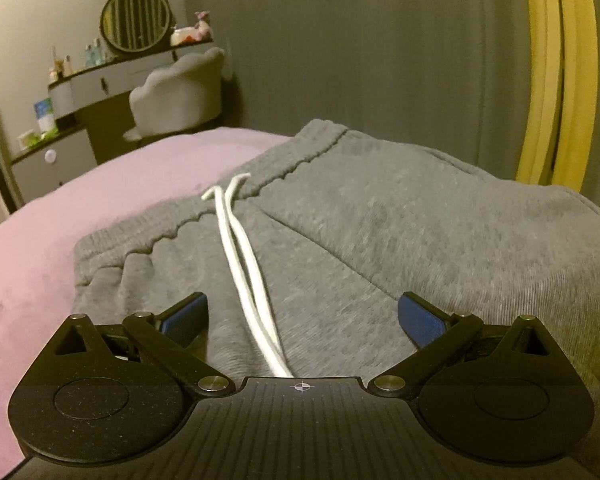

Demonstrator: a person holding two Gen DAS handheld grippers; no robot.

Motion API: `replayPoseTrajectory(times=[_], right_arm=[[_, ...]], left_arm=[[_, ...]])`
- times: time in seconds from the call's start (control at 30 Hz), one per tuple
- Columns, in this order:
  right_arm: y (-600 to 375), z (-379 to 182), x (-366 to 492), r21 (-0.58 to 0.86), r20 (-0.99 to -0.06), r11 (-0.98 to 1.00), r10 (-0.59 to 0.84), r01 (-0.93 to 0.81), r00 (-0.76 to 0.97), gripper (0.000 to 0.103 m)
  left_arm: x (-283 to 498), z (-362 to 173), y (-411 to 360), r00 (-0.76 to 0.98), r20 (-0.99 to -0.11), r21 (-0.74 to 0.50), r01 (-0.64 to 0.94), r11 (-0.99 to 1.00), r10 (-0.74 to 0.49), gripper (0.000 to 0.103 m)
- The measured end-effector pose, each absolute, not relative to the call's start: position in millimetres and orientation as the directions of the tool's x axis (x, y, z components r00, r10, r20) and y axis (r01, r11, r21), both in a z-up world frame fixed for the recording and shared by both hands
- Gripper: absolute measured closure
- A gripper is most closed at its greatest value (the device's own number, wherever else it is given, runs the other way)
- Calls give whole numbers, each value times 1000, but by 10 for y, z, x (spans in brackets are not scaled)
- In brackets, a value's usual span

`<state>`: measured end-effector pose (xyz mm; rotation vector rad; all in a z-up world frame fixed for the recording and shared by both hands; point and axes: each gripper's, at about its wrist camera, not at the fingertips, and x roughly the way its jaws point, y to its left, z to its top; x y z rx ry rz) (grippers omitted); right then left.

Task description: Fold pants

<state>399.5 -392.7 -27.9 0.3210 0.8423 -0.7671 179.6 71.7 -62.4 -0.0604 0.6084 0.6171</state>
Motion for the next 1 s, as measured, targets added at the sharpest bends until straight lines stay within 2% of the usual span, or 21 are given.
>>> replayPoseTrajectory(times=[0.07,0.2,0.23,0.27,0.3,0.33,0.43,0.5,0.57,0.67,0.77,0.83,0.97,1.0], right_arm=[[-3975,-409,4098,-44,-788,648,-490,760,372,15],[-3955,-531,4340,-170,-768,618,-571,767,290,17],[-3949,-562,4381,-215,-759,601,-599,770,255,33],[-3921,-589,4402,-280,-734,570,-646,772,210,63],[-3885,-603,4400,-334,-705,548,-686,767,183,70],[-3862,-589,4357,-328,-700,560,-685,761,202,75],[-3826,-475,4150,-279,-702,605,-658,746,272,96],[-3813,-280,3915,-200,-687,616,-643,762,339,98],[-3689,-31,3499,-118,-634,647,-633,753,445,98],[-3466,243,2636,-13,-557,667,-624,745,548,98],[-3174,275,1639,41,-510,647,-642,761,573,98],[-3051,91,1084,76,-545,616,-633,784,550,98],[-3145,-479,457,110,-689,540,-563,834,456,98],[-3168,-505,362,121,-679,532,-571,838,461,98]], left_arm=[[1805,-637,708,648,-546,126,-562,817,530,0],[1799,-639,706,650,-546,122,-563,818,529,0],[1805,-647,718,651,-548,116,-562,819,525,0],[1799,-644,721,653,-550,110,-563,819,521,0],[1799,-639,728,653,-553,105,-562,820,518,0],[1798,-634,734,653,-555,100,-562,821,515,0],[1800,-628,772,654,-566,82,-561,823,502,0],[1803,-625,791,654,-573,72,-561,825,494,0],[1806,-618,819,654,-582,58,-559,827,483,0],[1785,-599,861,661,-593,27,-555,831,461,0],[1765,-582,865,664,-595,20,-550,835,453,0],[1746,-569,874,667,-597,15,-546,838,446,0],[1698,-507,926,677,-609,-11,-528,849,413,0],[1685,-486,939,680,-612,-19,-524,852,404,0]])
